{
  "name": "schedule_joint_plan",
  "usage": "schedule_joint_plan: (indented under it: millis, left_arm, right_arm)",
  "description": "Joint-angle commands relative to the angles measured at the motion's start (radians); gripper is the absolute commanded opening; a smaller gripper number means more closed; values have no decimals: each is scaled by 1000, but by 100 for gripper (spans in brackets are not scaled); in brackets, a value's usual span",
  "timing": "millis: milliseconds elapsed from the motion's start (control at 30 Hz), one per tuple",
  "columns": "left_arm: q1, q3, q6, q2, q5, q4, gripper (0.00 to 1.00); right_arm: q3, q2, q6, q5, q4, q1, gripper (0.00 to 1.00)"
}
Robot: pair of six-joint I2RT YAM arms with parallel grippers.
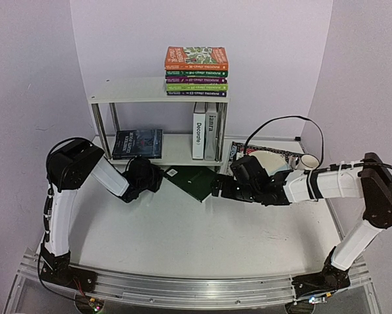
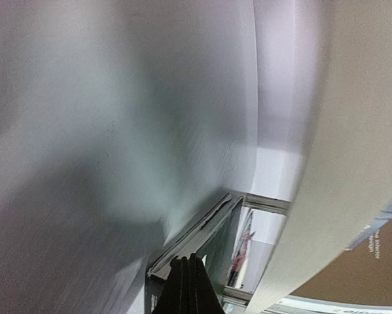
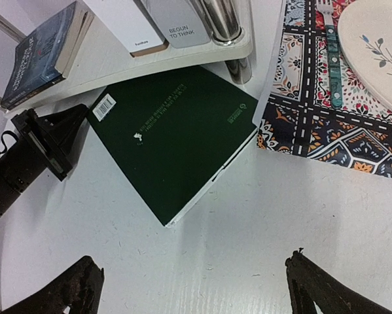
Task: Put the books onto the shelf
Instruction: Move the shelf to the corner of the board, then adjust the book at the center of the board.
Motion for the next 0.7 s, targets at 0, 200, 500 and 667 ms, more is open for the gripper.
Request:
schedule_joint_plan:
  millis: [0,200,500,667]
  left_arm:
    - [-6,10,97,-73,7,-189,0]
    - [-13,54,162,-78,55,-259,0]
    - [-38,46,204,-107,102,-316,0]
    - [-60,-3,225,-173,70,-338,0]
  right_arm:
    - [10,-18,33,41,-60,0,98]
    - [-1,-25,38,32,-61,0,98]
    - [31,30,41,-32,-54,0,98]
    - [76,82,35,-47,-48,0,97]
